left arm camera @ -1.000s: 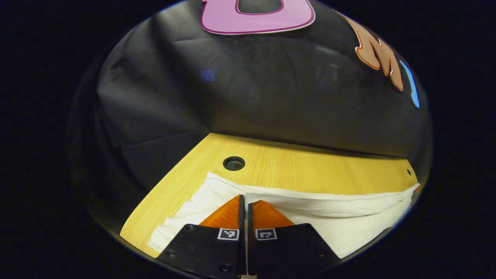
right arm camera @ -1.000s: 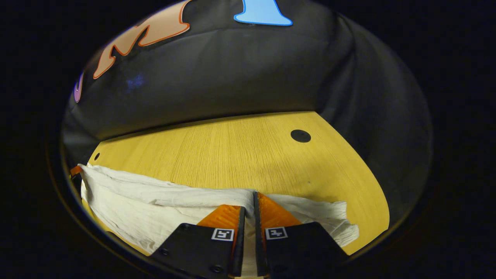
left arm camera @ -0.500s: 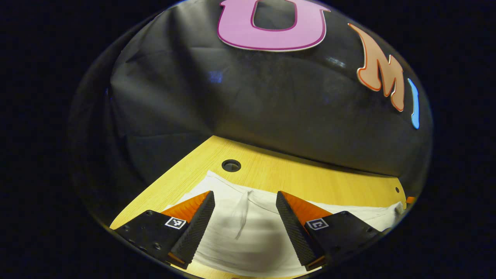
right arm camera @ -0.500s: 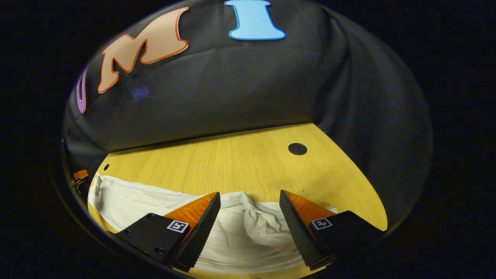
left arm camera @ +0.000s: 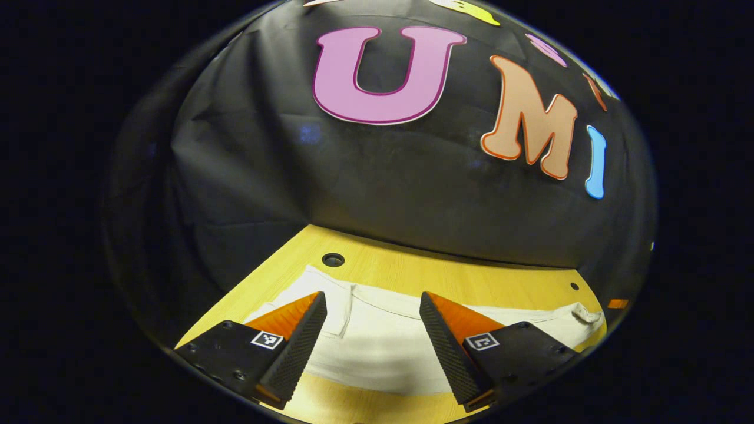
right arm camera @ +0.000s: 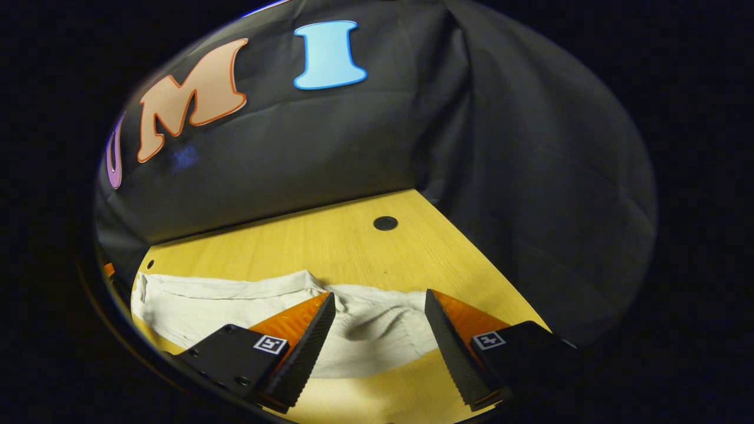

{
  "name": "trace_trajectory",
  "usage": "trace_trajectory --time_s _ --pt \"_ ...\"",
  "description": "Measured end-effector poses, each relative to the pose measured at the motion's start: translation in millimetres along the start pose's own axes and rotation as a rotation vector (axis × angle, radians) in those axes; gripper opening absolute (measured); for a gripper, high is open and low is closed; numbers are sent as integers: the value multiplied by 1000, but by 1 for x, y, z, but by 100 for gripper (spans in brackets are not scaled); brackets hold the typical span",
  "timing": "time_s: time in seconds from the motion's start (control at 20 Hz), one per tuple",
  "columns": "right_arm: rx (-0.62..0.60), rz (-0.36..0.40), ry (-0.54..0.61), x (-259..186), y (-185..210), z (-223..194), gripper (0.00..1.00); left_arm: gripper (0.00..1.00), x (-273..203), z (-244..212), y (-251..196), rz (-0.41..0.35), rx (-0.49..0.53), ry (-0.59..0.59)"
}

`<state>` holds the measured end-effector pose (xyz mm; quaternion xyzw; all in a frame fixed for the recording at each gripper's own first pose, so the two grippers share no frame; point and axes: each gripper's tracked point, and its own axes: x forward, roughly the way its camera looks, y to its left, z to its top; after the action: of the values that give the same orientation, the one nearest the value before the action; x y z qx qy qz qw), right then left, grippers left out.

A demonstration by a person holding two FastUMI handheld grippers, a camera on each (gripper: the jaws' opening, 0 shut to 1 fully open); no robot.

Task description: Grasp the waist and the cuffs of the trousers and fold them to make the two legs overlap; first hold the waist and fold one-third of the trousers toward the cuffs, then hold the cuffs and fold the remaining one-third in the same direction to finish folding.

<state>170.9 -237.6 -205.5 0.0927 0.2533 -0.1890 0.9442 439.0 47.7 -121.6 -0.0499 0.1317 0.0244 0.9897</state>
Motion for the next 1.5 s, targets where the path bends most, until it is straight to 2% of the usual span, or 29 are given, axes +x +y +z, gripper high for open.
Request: trace_trajectory --time_s 0.2,0.25,0.3,0.35,0.4,0.5,0.55,0.6,0.65,0.75,0.8,0.85,0.9,0.95,1.05,1.1,1.15,1.2,1.25,1.35,1.5 --pt "91 -27 50 1 -29 -35 97 95 -2 4 0 -2 5 -9" --pt "121 -26 60 2 -32 -42 92 95 -1 5 1 4 13 -8" --pt "157 -24 71 2 -36 -49 97 96 -1 6 0 7 19 -4" --pt "197 -14 79 6 -36 -54 92 96 -1 6 1 11 20 -1" --pt "240 -5 85 9 -36 -58 96 95 -2 7 0 9 17 -3" --pt "324 4 100 18 -37 -67 96 95 -1 8 0 9 13 -11" --pt "364 5 108 24 -37 -71 92 95 -1 9 0 12 20 -13" --pt "402 9 109 30 -37 -73 96 96 -1 10 -1 17 31 -17" --pt "433 14 111 36 -37 -74 97 96 -1 11 -1 17 41 -20" --pt "475 26 111 40 -36 -77 89 95 -2 11 0 23 57 -24" --pt "485 37 116 43 -33 -78 95 95 -2 11 -1 24 61 -26" --pt "485 43 114 46 -31 -80 84 95 -1 12 -1 22 62 -28" --pt "475 30 113 50 -34 -80 92 95 -1 11 -2 19 63 -29" --pt "471 20 113 50 -37 -82 71 95 -1 11 -2 19 65 -26" --pt "480 3 118 52 -37 -82 57 95 1 10 -2 18 69 -26" --pt "479 6 118 54 -35 -82 57 95 2 10 -4 16 69 -26" --pt "477 8 110 56 -32 -81 41 95 2 10 -4 14 67 -24" --pt "476 -2 98 56 -31 -77 37 95 3 10 -4 12 66 -21" --pt "469 -1 91 50 -29 -74 24 95 3 11 -3 13 65 -20" --pt "449 3 72 42 -27 -64 18 95 4 11 -4 14 57 -24" --pt "400 22 34 25 -19 -45 18 96 6 9 -6 8 39 -25"
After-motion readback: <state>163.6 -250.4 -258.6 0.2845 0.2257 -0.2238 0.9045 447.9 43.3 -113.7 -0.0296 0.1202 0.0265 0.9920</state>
